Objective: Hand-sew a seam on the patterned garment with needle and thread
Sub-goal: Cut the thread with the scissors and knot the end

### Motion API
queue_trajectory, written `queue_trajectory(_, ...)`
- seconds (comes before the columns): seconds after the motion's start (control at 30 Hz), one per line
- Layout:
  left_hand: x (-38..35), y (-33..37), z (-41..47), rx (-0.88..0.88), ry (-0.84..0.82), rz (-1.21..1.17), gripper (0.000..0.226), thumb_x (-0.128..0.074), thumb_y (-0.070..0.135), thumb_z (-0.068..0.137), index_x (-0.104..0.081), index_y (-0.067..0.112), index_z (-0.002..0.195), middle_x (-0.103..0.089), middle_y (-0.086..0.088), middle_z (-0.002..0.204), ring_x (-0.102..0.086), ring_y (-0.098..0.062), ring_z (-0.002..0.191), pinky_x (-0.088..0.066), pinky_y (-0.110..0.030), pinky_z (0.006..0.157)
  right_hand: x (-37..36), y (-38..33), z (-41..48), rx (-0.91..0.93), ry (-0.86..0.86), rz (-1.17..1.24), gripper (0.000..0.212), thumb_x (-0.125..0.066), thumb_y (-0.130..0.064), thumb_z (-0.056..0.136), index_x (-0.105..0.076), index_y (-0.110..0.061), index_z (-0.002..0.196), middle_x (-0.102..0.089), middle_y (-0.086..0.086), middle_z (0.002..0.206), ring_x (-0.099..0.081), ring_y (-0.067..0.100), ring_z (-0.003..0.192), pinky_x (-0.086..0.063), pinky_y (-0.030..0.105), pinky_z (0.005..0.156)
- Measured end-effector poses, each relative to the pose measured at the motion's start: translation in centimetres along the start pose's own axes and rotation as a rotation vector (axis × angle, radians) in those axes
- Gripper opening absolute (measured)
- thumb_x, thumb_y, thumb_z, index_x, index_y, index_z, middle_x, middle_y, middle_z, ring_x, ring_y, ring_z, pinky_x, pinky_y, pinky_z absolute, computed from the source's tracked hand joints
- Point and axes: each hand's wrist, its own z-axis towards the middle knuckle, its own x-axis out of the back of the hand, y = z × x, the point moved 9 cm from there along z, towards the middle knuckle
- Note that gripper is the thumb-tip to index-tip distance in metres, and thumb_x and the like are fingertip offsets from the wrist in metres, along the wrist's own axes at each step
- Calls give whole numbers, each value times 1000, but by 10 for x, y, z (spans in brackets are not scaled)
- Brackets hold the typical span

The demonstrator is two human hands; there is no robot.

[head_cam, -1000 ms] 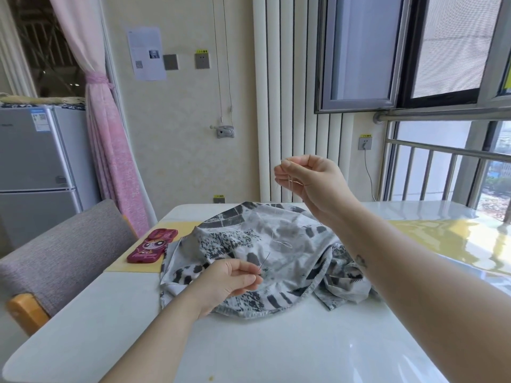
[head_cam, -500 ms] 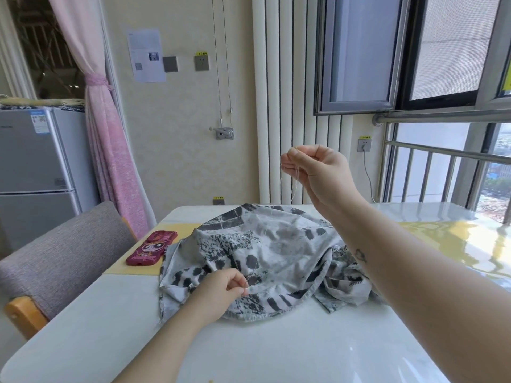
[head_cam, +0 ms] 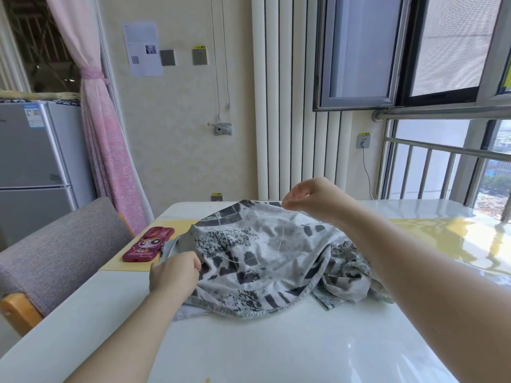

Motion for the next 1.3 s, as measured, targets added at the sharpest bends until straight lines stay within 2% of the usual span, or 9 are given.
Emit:
queue_trajectory(0.17,8,16,3,-40,25,110,30,-49,20,94,-58,39,116,-57,7,126,-50,-18,116,-32,-35,99,1,4,-1,-16,22,26,8,-71,-27,84,-71,-19,86,-60,-12,85,-60,9,74,-43,17,49)
queue_trajectory(0.27,23,44,-2,-133,105,-57,25,-54,24,93,-61,36,114,-54,8,129,-50,-17,115,-36,-35,97,-1,4,-2,-8,4,53,9,-72,-27,82,-72,-18,85,-63,-13,84,-65,35,95,-53,29,64)
queue_trajectory(0.47,73,121,-37,-379,22,-790,17,-56,21,95,-64,36,92,-62,8,79,-49,-11,61,-35,-8,49,-4,5,-4,1,-66,154,10,-76,-31,77,-72,-23,80,-73,-3,87,-63,36,102,-49,49,92)
queue_trajectory(0.67,78,154,-48,-416,-216,-1092,13,-61,32,91,-71,37,95,-71,21,89,-63,8,86,-40,-9,74,-2,7,-10,-15,-169,396,10,-76,-24,73,-68,-21,69,-66,-10,69,-57,0,67,-35,23,74)
queue_trajectory(0.73,81,159,-53,-429,-258,-1142,17,-58,32,91,-70,31,102,-58,24,60,-57,15,69,-39,-5,67,-3,7,-14,-32,-196,454,10,-77,-28,63,-68,-23,64,-68,-7,73,-57,6,80,-34,28,80)
queue_trajectory(0.8,82,162,-56,-437,-280,-1169,25,-58,40,86,-69,29,105,-56,7,101,-58,14,70,-40,-8,74,-6,7,-16,-49,-226,510,10,-74,-31,57,-68,-24,58,-69,-4,80,-55,14,94,-33,34,86)
queue_trajectory(0.93,80,170,-61,-474,-357,-1195,35,-62,50,70,-71,33,100,-72,15,102,-63,5,99,-40,-13,83,-13,4,-19,-57,-266,554,8,-74,-31,57,-69,-25,55,-65,-1,80,-52,17,93,-32,34,86)
queue_trajectory(1.07,77,172,-62,-398,-380,-1379,24,-65,39,68,-74,25,85,-62,18,63,-53,4,61,-38,-12,64,-16,5,-19,-67,-242,626,7,-73,-29,58,-69,-24,55,-65,-6,72,-52,14,88,-34,34,88)
queue_trajectory(1.3,52,170,-66,-22,-522,-1987,14,-68,26,72,-70,21,85,-60,11,67,-47,-2,55,-39,-17,57,-18,6,-28,29,-72,714,10,-73,-24,70,-66,-19,65,-66,-4,68,-54,2,57,-37,22,64)
